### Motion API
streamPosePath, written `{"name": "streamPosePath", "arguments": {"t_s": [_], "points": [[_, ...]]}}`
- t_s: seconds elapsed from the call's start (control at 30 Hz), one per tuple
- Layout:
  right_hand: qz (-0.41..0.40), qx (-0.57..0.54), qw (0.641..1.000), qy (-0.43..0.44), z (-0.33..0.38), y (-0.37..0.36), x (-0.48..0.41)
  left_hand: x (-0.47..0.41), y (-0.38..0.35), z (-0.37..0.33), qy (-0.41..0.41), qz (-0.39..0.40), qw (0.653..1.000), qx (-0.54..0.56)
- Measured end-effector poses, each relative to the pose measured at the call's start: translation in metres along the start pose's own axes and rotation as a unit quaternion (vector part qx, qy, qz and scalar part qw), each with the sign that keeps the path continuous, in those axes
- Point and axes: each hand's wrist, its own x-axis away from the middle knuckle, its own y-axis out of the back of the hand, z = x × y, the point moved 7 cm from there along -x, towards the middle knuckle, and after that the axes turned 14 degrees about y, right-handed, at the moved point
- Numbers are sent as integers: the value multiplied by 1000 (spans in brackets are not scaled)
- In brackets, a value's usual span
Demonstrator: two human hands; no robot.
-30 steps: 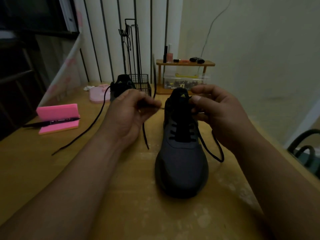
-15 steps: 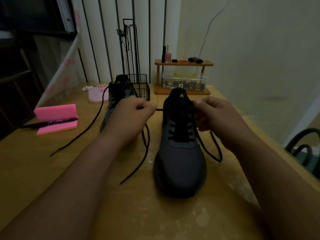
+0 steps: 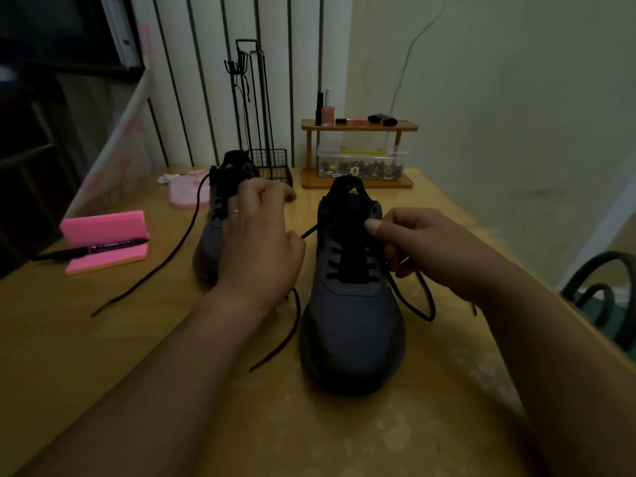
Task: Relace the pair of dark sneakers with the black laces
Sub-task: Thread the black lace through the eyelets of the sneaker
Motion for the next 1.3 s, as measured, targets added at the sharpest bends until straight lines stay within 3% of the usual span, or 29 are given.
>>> {"name": "streamPosePath", "arguments": {"t_s": [0.2, 0.37, 0.47, 0.6, 0.67, 0.8, 1.03, 1.2, 1.3], "points": [[107, 86, 989, -52, -6, 6, 10, 14, 12, -24, -36, -69, 997, 17], [175, 94, 980, -23, -5, 6, 15, 25, 0, -46, -114, -18, 990, 76], [160, 79, 984, 0, -1, 5, 13, 32, -5, -59, -165, 31, 981, 96], [52, -59, 996, 29, 12, 14, 9, 38, -14, -67, -181, 114, 972, 94], [39, -88, 994, 60, 19, 15, 9, 39, -19, -68, -176, 142, 969, 101], [33, -100, 989, 100, 26, 14, 7, 36, -17, -61, -151, 119, 969, 155], [-12, -130, 987, 91, 17, 26, 9, 24, -3, -47, -78, 103, 960, 249], [18, -133, 982, 133, 26, 11, 7, 32, -10, -55, -75, 184, 945, 261], [22, -122, 983, 138, 26, 8, 6, 31, -7, -57, -88, 190, 946, 247]]}}
